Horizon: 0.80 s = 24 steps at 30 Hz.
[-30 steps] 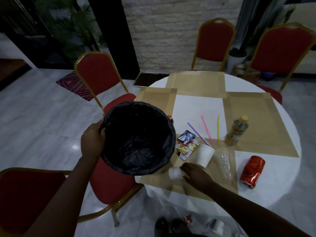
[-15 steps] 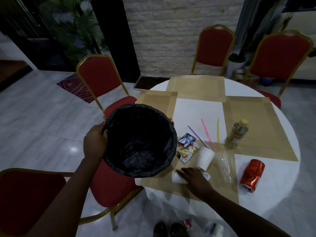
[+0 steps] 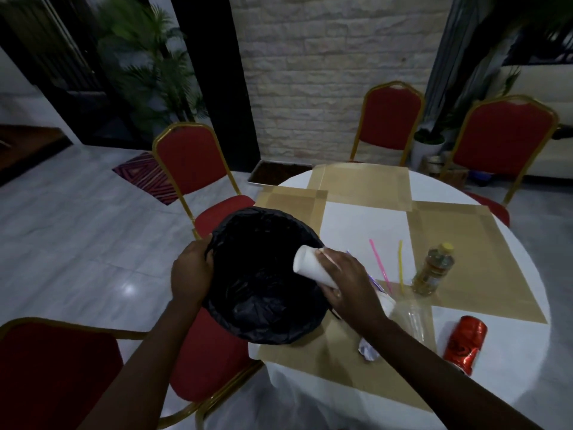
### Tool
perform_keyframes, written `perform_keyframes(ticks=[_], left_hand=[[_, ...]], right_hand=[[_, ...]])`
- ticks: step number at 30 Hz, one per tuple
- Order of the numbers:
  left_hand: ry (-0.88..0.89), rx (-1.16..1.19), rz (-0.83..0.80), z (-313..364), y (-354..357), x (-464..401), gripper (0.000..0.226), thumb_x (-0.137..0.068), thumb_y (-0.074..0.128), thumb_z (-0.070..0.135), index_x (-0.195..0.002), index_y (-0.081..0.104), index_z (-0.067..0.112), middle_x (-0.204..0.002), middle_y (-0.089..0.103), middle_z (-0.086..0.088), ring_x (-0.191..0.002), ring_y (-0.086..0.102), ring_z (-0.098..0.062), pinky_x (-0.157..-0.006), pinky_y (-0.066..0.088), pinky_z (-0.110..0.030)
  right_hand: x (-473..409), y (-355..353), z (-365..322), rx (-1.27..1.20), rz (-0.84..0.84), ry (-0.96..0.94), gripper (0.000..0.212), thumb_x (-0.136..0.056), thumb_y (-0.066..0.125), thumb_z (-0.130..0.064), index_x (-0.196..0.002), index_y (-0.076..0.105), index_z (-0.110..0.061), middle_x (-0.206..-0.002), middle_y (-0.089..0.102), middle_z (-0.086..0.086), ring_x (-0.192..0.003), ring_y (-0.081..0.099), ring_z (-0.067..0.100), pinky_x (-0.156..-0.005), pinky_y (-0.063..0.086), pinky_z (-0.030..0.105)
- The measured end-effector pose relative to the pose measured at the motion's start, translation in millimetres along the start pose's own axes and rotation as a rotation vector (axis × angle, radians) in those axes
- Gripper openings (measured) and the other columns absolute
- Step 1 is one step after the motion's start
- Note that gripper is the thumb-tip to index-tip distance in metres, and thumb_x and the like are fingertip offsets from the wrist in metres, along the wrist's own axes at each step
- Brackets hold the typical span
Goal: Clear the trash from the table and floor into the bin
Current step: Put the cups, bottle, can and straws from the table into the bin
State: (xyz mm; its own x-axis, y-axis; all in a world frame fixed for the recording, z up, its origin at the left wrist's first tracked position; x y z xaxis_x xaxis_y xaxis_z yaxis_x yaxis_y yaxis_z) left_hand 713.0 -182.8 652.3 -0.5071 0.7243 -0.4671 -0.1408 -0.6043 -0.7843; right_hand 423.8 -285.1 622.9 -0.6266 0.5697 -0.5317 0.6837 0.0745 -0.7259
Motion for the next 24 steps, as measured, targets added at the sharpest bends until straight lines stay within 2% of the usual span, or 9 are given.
perform_keyframes(ticks=[4, 6, 8, 11, 13, 16, 18, 21, 24], left_hand=[[-0.007, 0.034, -0.008, 9, -3, 6, 0.034, -0.087, 0.058, 0.000, -0.118, 0.065, 0.013, -0.089, 0.068, -0.012, -0.075, 0.064, -0.026, -0.062, 0.052, -0.032], [0.012, 0.020, -0.014, 12, -3, 10, 0.033, -0.089, 0.057, 0.006, -0.121, 0.064, 0.011, -0.093, 0.068, -0.012, -0.075, 0.065, -0.027, -0.061, 0.053, -0.033], [0.013, -0.004, -0.029, 13, -6, 15, 0.037, -0.089, 0.051, 0.014, -0.124, 0.061, 0.012, -0.098, 0.067, -0.012, -0.077, 0.065, -0.029, -0.060, 0.055, -0.037], [0.028, -0.042, -0.042, 17, -9, 23, 0.041, -0.088, 0.047, 0.017, -0.128, 0.058, 0.015, -0.102, 0.065, -0.010, -0.077, 0.064, -0.028, -0.056, 0.053, -0.037], [0.033, -0.041, -0.043, 19, -11, 27, 0.042, -0.087, 0.048, 0.014, -0.129, 0.057, 0.014, -0.101, 0.064, -0.009, -0.074, 0.063, -0.028, -0.054, 0.053, -0.037], [0.033, -0.042, -0.032, 16, -12, 31, 0.043, -0.087, 0.054, 0.005, -0.129, 0.057, 0.013, -0.100, 0.064, -0.010, -0.072, 0.063, -0.028, -0.052, 0.052, -0.037], [0.039, -0.033, -0.024, 13, -13, 33, 0.042, -0.088, 0.054, 0.005, -0.129, 0.057, 0.012, -0.101, 0.064, -0.011, -0.073, 0.063, -0.027, -0.054, 0.053, -0.037], [0.041, -0.023, -0.017, 10, -14, 34, 0.041, -0.088, 0.053, 0.005, -0.129, 0.058, 0.010, -0.101, 0.065, -0.012, -0.074, 0.063, -0.027, -0.056, 0.054, -0.035], [0.039, -0.017, -0.023, 7, -14, 34, 0.045, -0.084, 0.061, -0.005, -0.127, 0.058, 0.009, -0.097, 0.065, -0.013, -0.071, 0.063, -0.027, -0.054, 0.053, -0.035]], right_hand=[[-19, 69, -30, -0.033, -0.271, -0.084, 0.070, -0.081, 0.064, -0.022, -0.144, 0.032, -0.027, -0.131, 0.053, 0.008, -0.112, 0.051, 0.030, -0.092, 0.044, 0.041], [-24, 105, -39, -0.003, -0.425, -0.103, 0.073, -0.080, 0.062, -0.024, -0.144, 0.029, -0.031, -0.126, 0.055, 0.008, -0.104, 0.054, 0.033, -0.084, 0.048, 0.042], [-25, 140, -45, 0.086, -0.603, -0.083, 0.071, -0.084, 0.058, -0.025, -0.146, 0.025, -0.035, -0.127, 0.053, 0.010, -0.104, 0.053, 0.036, -0.082, 0.048, 0.043], [-13, 174, -35, 0.132, -0.863, 0.124, 0.057, -0.094, 0.046, -0.045, -0.146, 0.028, -0.028, -0.135, 0.048, 0.016, -0.112, 0.051, 0.038, -0.091, 0.045, 0.043], [-3, 184, -39, 0.189, -0.929, 0.069, 0.051, -0.096, 0.044, -0.041, -0.144, 0.035, -0.025, -0.137, 0.046, 0.017, -0.120, 0.047, 0.038, -0.097, 0.040, 0.044], [10, 182, -37, 0.205, -1.016, 0.063, 0.063, -0.093, 0.050, -0.044, -0.148, 0.022, -0.033, -0.153, 0.025, 0.013, -0.134, 0.029, 0.038, -0.106, 0.027, 0.050], [9, 174, -33, 0.223, -0.947, 0.014, 0.070, -0.088, 0.060, -0.039, -0.147, 0.022, -0.035, -0.153, 0.025, 0.007, -0.134, 0.029, 0.037, -0.104, 0.028, 0.052], [-2, 135, -38, 0.132, -0.587, -0.071, 0.062, -0.088, 0.056, -0.049, -0.144, 0.033, -0.033, -0.150, 0.035, 0.003, -0.132, 0.036, 0.031, -0.102, 0.034, 0.045], [-4, 73, -33, 0.040, -0.232, -0.056, 0.062, -0.083, 0.063, -0.039, -0.140, 0.040, -0.031, -0.148, 0.039, 0.000, -0.133, 0.037, 0.026, -0.103, 0.035, 0.043]])
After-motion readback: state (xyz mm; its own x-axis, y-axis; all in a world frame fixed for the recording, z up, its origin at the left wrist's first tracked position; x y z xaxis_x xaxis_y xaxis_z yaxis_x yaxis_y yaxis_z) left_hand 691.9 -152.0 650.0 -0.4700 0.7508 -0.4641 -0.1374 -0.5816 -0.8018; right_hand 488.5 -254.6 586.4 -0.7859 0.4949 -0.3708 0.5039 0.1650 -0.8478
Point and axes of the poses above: each hand's wrist, its own x-axis away from the middle knuckle, its own y-axis out of the palm, z = x × y, the point moved 9 cm from there along -x, towards the middle knuckle
